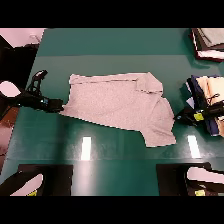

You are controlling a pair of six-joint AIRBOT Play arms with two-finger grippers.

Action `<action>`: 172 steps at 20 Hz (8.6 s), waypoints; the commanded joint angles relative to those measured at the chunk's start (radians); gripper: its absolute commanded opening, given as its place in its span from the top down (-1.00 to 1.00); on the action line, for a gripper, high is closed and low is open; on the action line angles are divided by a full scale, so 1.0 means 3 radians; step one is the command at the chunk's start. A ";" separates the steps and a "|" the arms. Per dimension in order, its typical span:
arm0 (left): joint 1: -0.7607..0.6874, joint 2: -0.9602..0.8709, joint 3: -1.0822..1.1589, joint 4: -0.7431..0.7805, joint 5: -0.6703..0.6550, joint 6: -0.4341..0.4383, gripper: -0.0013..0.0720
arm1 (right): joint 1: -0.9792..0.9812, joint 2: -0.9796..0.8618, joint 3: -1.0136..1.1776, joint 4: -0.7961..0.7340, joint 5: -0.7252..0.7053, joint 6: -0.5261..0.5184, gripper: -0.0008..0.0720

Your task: Fold the shirts.

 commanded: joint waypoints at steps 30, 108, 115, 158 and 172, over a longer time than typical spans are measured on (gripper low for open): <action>-0.0001 0.0872 0.4265 -0.0093 -0.0191 -0.0231 0.91 | 0.0416 0.2126 0.3916 -0.0390 -0.0201 0.0727 0.96; 0.0649 0.0075 -0.1041 -0.0168 -0.0099 0.0161 -0.70 | 0.1319 0.0586 0.1433 -0.0459 0.0355 0.0609 0.09; 0.0646 0.0069 -0.1148 -0.0203 -0.0098 0.0159 -0.70 | 0.1385 0.0586 0.1433 -0.0459 0.0415 0.0610 0.09; 0.0646 0.0104 -0.0563 -0.0003 -0.0857 0.0423 0.91 | 0.0707 0.1652 -0.0819 -0.0774 0.0078 0.0510 0.95; 0.0646 0.0745 -0.0534 -0.0552 -0.0453 0.0411 0.91 | 0.0707 0.2223 -0.0235 -0.0884 0.0258 0.0684 0.95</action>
